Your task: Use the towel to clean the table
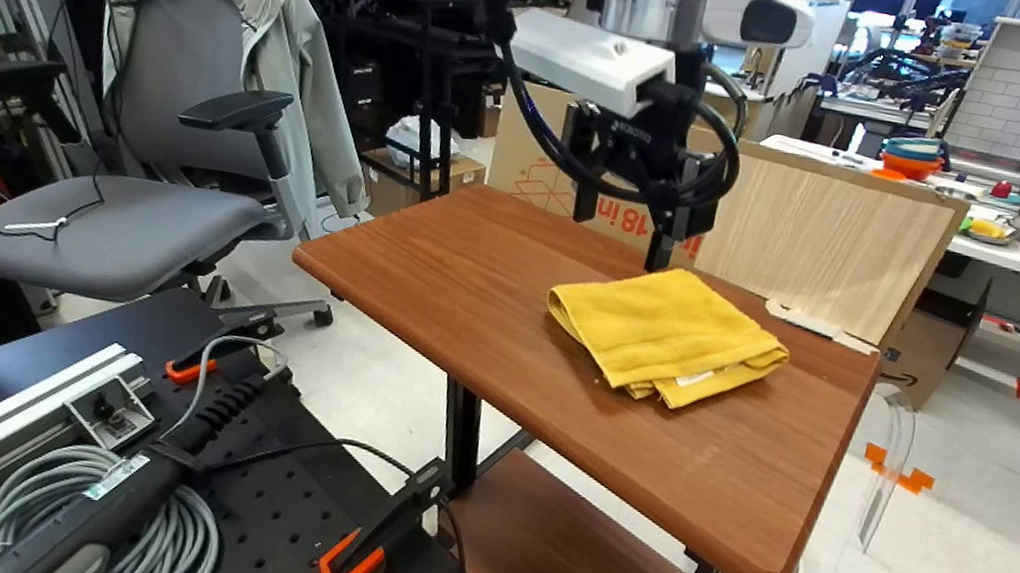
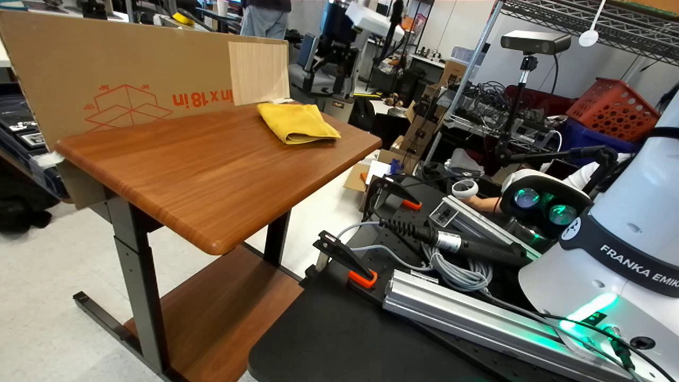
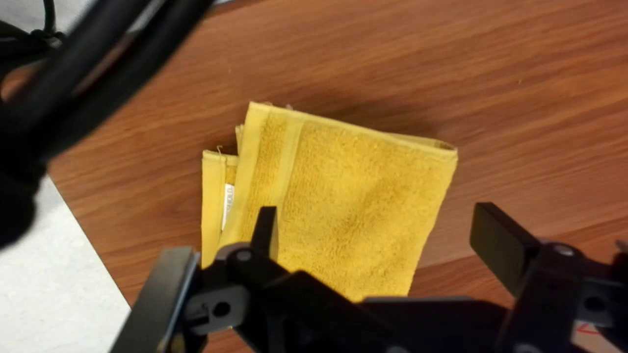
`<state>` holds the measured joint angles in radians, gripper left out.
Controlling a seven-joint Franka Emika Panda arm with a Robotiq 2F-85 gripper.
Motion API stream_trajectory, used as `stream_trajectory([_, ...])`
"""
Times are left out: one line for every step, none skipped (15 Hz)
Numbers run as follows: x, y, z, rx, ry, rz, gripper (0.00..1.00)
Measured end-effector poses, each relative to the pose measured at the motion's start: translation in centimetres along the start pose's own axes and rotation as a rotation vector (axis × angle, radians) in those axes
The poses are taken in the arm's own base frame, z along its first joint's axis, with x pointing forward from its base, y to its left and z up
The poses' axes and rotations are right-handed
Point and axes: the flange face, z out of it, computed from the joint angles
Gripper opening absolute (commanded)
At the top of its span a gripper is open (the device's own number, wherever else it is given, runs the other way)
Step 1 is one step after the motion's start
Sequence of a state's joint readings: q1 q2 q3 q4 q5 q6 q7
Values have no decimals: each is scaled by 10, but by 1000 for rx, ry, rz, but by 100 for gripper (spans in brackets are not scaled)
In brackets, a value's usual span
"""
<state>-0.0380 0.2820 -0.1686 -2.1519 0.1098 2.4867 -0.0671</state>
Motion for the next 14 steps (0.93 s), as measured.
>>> stream_trajectory([12,-2,14,-7,0,21,100])
stream_trajectory([25,-5,27,-12,-3,41,100])
stream_trajectory([37,-10,38,-16,-3,57,100])
stream_trajectory([49,-15,48,-18,-2,72,100])
stream_trajectory([60,-21,58,-19,0,84,100])
stream_trajectory([70,-26,66,-19,-1,94,100])
stream_trajectory([78,-29,76,-21,-13,103,100])
stream_trajectory([83,-31,86,-24,-30,113,100])
stream_trajectory([87,-29,97,-27,-53,124,100])
stream_trajectory([89,-26,107,-31,-78,133,100])
stream_trajectory([89,-20,117,-34,-104,142,100])
stream_trajectory([90,-13,124,-35,-119,152,100])
stream_trajectory([91,-9,127,-27,-132,164,100])
stream_trajectory([92,-6,126,-24,-141,170,100])
